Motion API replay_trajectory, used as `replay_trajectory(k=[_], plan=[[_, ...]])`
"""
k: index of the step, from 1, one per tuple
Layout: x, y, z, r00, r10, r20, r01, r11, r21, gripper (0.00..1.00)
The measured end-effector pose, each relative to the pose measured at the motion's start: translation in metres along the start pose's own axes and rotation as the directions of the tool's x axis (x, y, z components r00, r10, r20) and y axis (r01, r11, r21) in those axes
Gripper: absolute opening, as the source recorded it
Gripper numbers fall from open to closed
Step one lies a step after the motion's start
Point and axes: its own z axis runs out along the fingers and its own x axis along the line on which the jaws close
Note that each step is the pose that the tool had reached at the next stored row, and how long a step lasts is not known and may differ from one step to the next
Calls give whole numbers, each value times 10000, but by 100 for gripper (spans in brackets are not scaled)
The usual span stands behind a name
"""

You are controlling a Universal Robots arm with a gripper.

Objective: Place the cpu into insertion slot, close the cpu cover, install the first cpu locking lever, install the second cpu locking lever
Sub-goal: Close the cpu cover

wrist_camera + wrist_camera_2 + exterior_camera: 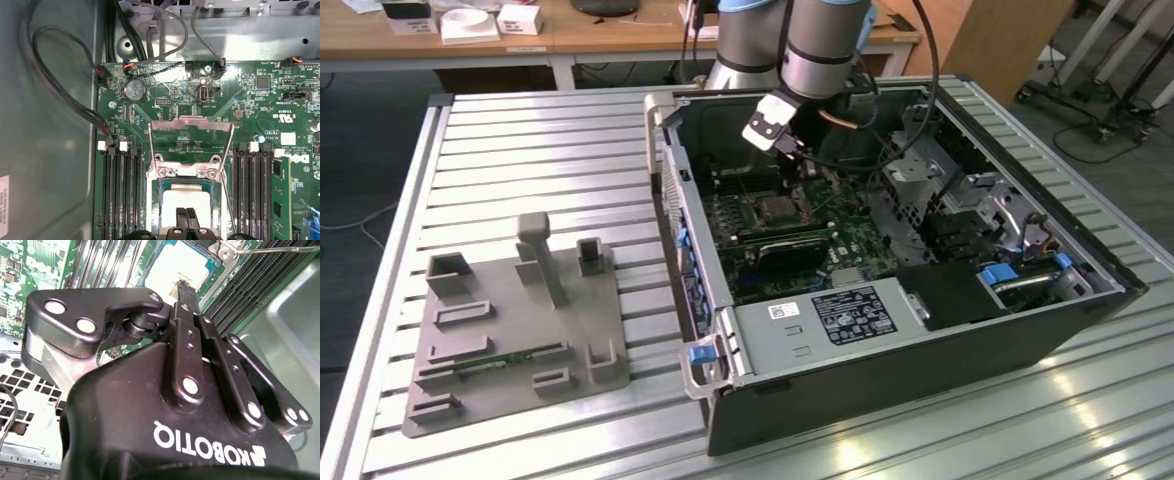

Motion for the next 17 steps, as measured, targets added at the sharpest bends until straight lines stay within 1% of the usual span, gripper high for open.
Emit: replay_trajectory(k=[4,14,17], plan=[[1,0,-39,10000,0,0,0,10000,-7,10],[1,0,-42,10000,0,0,0,10000,-15,10],[1,0,-53,10000,0,3,0,10000,-13,10]])
